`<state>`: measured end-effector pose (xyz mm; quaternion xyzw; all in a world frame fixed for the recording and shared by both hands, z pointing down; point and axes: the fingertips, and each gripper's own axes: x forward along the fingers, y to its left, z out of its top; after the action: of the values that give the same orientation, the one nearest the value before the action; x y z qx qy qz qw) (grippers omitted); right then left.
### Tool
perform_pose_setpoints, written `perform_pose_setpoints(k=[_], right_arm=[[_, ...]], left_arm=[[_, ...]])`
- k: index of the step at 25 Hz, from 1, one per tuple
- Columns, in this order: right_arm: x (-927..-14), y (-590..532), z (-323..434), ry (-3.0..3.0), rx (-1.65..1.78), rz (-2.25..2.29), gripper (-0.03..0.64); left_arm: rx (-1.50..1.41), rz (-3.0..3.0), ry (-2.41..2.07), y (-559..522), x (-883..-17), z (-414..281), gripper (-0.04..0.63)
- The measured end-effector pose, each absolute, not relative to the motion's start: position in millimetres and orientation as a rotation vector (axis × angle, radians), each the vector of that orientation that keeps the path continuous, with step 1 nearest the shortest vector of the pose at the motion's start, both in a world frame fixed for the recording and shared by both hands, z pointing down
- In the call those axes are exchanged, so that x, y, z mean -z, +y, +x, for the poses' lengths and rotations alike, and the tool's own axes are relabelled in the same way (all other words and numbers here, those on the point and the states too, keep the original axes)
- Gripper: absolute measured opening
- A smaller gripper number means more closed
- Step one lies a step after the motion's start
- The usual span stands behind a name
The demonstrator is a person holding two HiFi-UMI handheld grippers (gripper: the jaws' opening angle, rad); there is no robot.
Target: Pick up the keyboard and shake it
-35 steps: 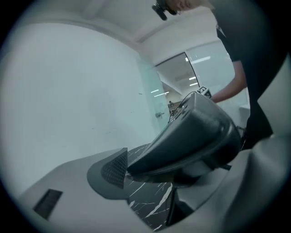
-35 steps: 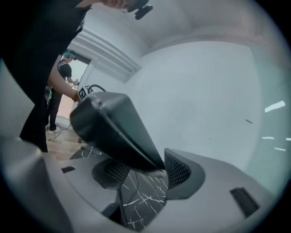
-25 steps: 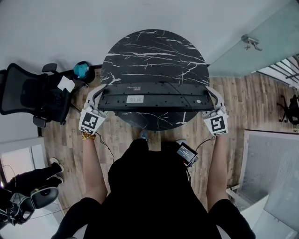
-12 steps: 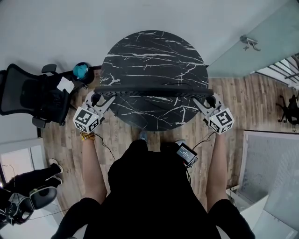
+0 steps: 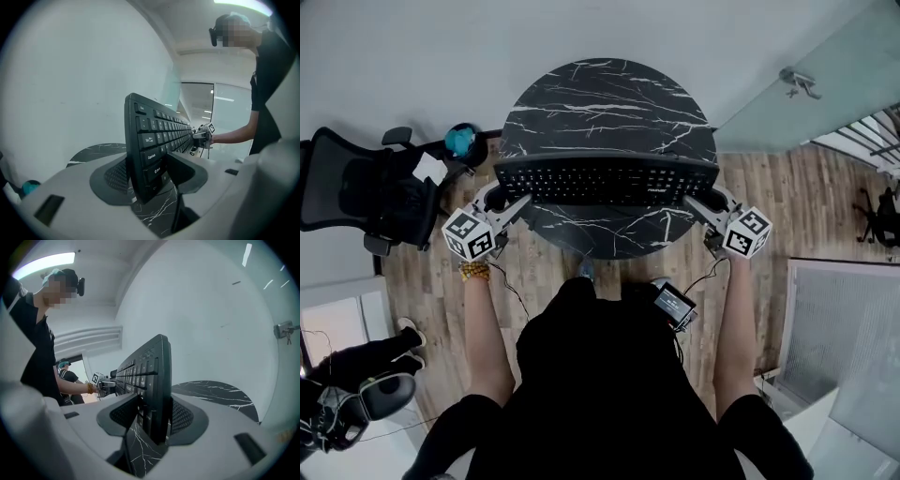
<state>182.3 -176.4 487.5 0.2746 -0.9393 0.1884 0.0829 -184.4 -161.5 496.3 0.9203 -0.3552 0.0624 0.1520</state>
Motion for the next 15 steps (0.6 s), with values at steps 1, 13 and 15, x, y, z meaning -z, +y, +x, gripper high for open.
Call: perform_pose_setpoints(k=[1, 13, 15], right_arm=[[-487.7, -176.9, 182.4, -2.808, -0.566, 0.825, 0.196], [-482.2, -169.4, 180.9, -2.787, -0.325, 0.868, 0.198], [-477.9, -166.8, 178.3, -2.789, -0.245, 0.853, 0.198]], left_arm=[[-0.182, 2.638, -1.022, -161.8, -497.9, -183.6, 0.235], [-0.237, 2.751, -1.128, -159.5, -491.3, -183.1, 0.235], [-0.244, 2.781, -1.151, -158.7, -487.3, -184.4, 0.235]])
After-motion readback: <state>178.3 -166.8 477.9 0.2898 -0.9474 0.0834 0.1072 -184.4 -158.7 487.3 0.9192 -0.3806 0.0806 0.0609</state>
